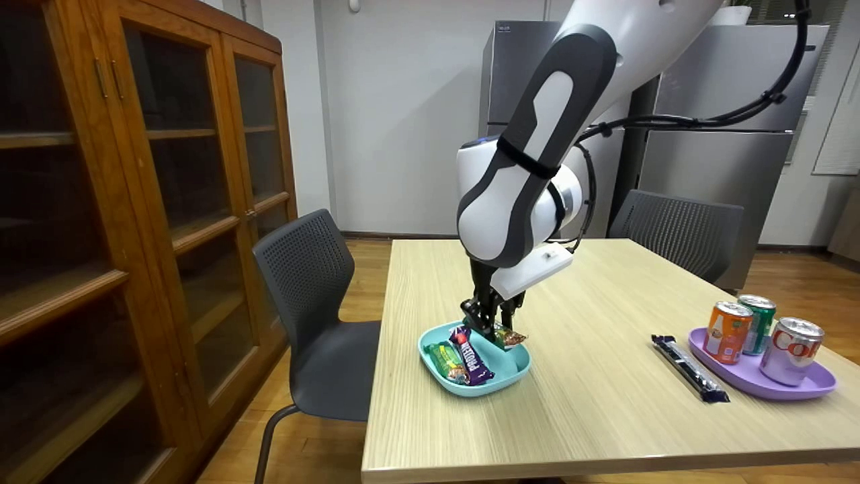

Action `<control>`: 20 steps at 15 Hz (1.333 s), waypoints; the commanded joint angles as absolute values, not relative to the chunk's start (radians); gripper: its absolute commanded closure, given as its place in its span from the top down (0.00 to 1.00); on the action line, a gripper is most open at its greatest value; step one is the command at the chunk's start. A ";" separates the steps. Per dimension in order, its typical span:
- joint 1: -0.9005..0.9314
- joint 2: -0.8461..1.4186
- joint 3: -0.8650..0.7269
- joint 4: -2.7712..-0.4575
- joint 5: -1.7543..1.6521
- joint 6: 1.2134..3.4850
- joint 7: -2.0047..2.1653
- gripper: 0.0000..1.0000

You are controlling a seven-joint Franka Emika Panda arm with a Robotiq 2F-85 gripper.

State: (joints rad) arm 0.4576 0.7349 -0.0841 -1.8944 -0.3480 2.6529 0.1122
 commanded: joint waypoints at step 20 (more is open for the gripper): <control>0.447 0.795 -0.026 -1.796 -0.353 2.546 0.120 0.88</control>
